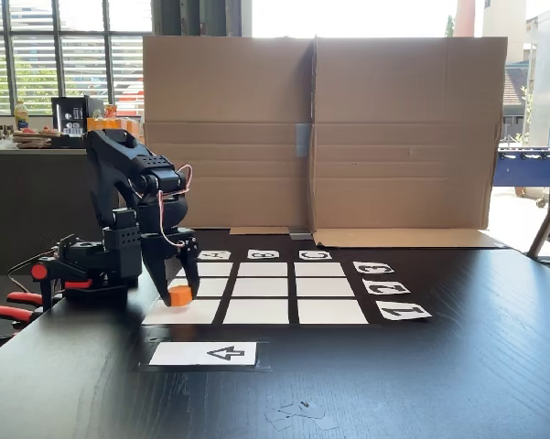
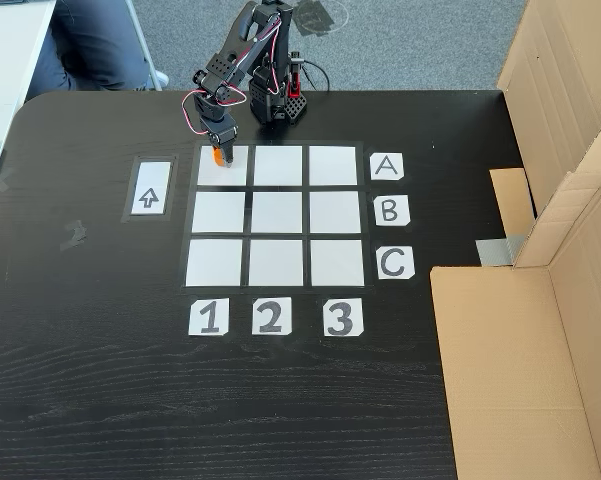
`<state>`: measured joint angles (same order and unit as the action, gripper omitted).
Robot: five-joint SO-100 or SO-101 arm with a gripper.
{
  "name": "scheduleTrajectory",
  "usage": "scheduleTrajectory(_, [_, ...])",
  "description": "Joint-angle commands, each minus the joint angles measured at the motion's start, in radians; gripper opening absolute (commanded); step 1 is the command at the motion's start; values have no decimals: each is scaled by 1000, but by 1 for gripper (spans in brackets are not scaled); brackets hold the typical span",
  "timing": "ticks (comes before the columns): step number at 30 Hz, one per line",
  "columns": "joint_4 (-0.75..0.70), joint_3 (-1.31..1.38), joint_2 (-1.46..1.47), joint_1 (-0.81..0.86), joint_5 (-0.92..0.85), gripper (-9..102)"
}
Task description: Pick up the round, orange token and place it in the grid on square A1.
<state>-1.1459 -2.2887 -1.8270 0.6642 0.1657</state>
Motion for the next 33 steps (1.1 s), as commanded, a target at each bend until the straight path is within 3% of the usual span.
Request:
scheduleTrajectory(1, [17,14,6,8,9,8])
scheduleTrajectory(15, [48,14,38,28,17,12])
scheduleTrajectory(33, [74,0,77,38,-20,26])
